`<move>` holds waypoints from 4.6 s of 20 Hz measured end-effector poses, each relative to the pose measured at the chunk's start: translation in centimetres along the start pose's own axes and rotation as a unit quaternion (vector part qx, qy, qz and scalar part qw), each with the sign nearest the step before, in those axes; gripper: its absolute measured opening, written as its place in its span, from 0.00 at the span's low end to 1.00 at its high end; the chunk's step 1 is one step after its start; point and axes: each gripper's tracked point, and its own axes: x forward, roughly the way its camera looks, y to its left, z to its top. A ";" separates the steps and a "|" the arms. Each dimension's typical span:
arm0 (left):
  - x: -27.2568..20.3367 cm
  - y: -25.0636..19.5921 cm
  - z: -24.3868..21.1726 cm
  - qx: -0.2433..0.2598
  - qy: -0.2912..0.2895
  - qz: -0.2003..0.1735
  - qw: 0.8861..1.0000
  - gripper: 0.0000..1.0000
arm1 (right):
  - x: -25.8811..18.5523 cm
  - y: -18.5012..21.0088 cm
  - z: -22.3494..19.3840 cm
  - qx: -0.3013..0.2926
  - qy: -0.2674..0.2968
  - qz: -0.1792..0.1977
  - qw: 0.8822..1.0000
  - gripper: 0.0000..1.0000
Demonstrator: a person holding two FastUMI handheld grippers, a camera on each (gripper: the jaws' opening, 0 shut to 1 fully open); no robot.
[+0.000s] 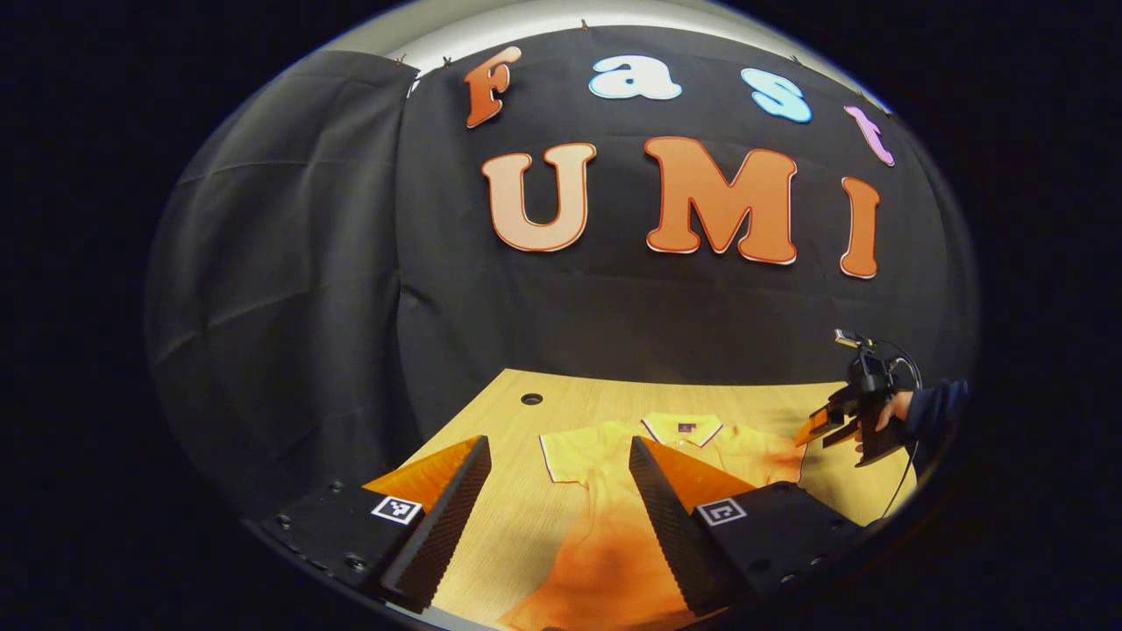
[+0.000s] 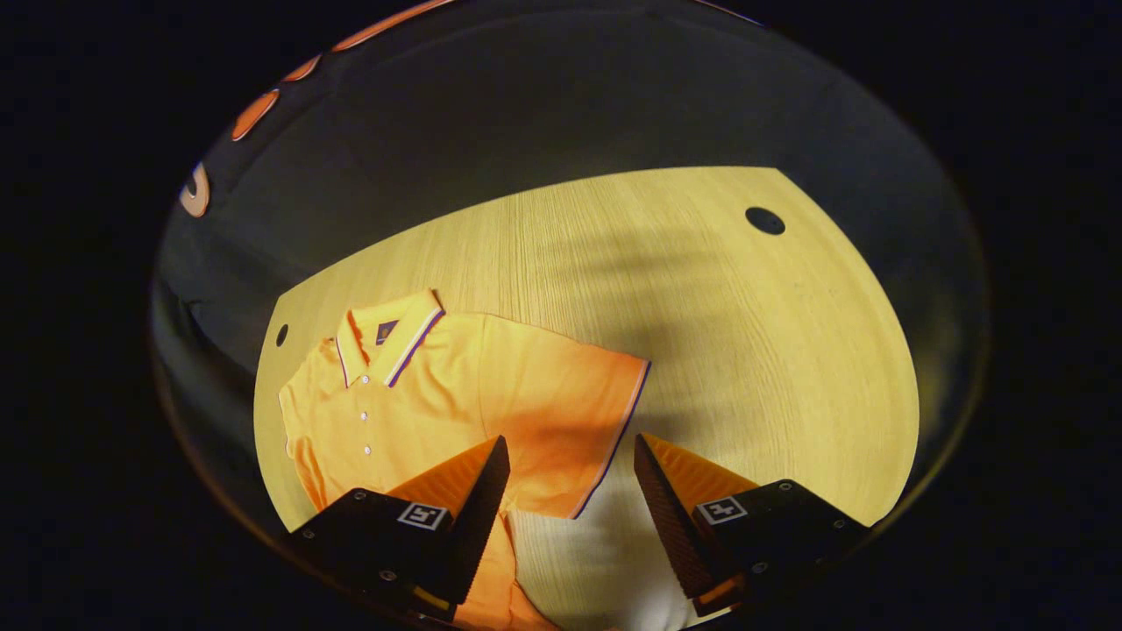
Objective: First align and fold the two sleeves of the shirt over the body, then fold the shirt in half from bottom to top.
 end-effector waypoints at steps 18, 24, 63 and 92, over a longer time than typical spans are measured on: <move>2.1 -2.6 -1.3 0.014 0.029 -0.019 0.999 0.97 | 4.2 -0.9 -1.0 0.030 0.070 -0.007 0.997 0.10; 2.5 -2.2 -2.1 -0.003 0.039 -0.017 0.999 0.98 | 1.5 2.8 2.1 0.014 0.025 0.042 0.999 0.09; 32.2 -0.2 -16.6 -0.090 0.467 -0.177 0.862 0.98 | -13.0 9.3 -15.0 0.141 -0.065 -0.010 0.988 0.99; 36.8 -6.2 -14.4 0.111 0.438 -0.213 0.866 0.10 | -26.0 4.2 -17.1 0.094 -0.270 -0.104 0.953 0.98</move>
